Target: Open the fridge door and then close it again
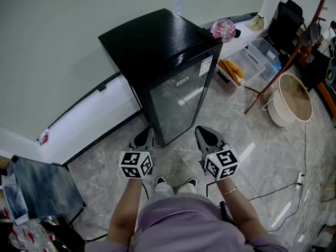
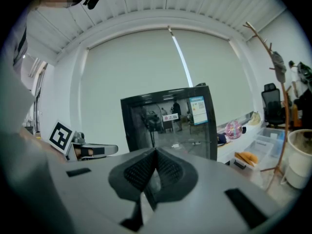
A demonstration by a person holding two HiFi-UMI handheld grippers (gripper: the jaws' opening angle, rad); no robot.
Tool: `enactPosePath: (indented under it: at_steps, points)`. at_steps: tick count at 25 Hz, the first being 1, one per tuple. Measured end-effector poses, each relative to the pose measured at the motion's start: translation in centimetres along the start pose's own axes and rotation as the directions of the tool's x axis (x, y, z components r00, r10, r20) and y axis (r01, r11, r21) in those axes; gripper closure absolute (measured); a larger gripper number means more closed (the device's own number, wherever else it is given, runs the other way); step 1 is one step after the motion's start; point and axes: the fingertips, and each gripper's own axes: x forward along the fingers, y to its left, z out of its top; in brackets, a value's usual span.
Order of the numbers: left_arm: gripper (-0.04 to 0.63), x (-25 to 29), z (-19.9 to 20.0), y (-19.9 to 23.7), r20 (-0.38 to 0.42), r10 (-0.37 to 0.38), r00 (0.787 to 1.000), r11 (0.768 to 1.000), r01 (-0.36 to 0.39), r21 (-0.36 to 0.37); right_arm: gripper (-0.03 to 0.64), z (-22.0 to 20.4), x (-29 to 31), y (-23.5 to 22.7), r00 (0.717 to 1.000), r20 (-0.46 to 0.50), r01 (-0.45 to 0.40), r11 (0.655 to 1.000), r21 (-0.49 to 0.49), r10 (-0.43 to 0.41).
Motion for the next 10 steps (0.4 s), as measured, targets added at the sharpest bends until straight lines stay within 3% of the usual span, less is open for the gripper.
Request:
enactPosePath:
  at_steps: [10]
  points:
    - [0.592,0.37,-0.52,-0.72,-0.015,0.004,1.000,1.000,-0.004,-0.007,0.614,-0.57,-0.50,-0.92,1.000,-0.001,-0.006,1.000,0.030,0.006]
